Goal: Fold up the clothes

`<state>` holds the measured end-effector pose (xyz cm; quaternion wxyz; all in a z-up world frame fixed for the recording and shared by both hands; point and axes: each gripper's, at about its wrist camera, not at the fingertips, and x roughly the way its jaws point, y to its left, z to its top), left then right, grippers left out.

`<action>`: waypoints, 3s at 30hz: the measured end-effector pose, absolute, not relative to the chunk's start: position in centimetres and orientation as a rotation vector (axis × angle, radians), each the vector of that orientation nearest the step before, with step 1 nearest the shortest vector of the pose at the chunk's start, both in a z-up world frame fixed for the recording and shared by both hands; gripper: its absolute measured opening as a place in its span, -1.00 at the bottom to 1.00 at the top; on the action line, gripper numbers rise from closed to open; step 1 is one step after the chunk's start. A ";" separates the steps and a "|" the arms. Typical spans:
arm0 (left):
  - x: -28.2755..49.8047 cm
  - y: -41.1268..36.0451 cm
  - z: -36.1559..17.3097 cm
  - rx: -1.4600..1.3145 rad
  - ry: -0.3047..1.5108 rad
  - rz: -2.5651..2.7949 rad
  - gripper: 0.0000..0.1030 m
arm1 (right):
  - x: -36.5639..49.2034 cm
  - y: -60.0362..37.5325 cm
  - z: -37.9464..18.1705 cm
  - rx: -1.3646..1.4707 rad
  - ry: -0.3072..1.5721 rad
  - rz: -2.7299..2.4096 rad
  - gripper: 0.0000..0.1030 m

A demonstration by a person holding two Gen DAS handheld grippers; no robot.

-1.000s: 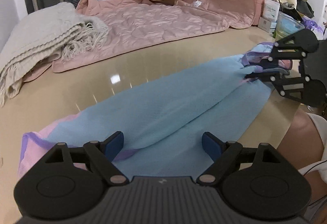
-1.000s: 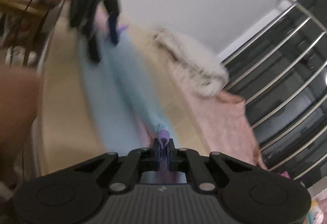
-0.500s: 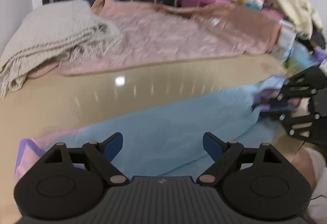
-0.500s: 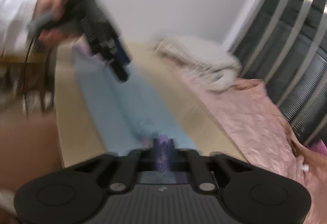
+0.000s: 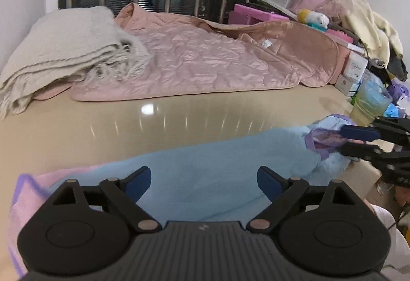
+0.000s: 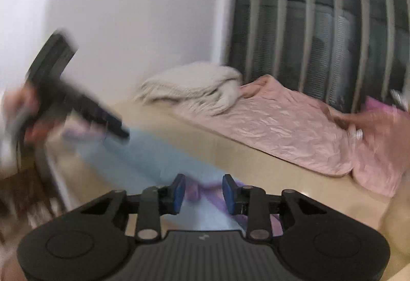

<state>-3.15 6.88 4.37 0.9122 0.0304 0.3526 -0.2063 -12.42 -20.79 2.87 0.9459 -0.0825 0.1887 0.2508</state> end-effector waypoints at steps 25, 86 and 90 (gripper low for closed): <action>-5.7 -3.3 3.0 0.119 0.603 -0.247 0.77 | -13.2 -26.7 -3.6 0.026 0.349 -0.005 0.11; -13.9 16.1 0.8 -0.271 0.519 0.462 0.25 | 4.1 9.8 8.0 -0.571 0.554 1.102 -0.10; -13.0 16.3 1.0 -0.278 0.534 0.438 -0.52 | 6.1 13.2 5.0 -0.588 0.713 1.091 -0.18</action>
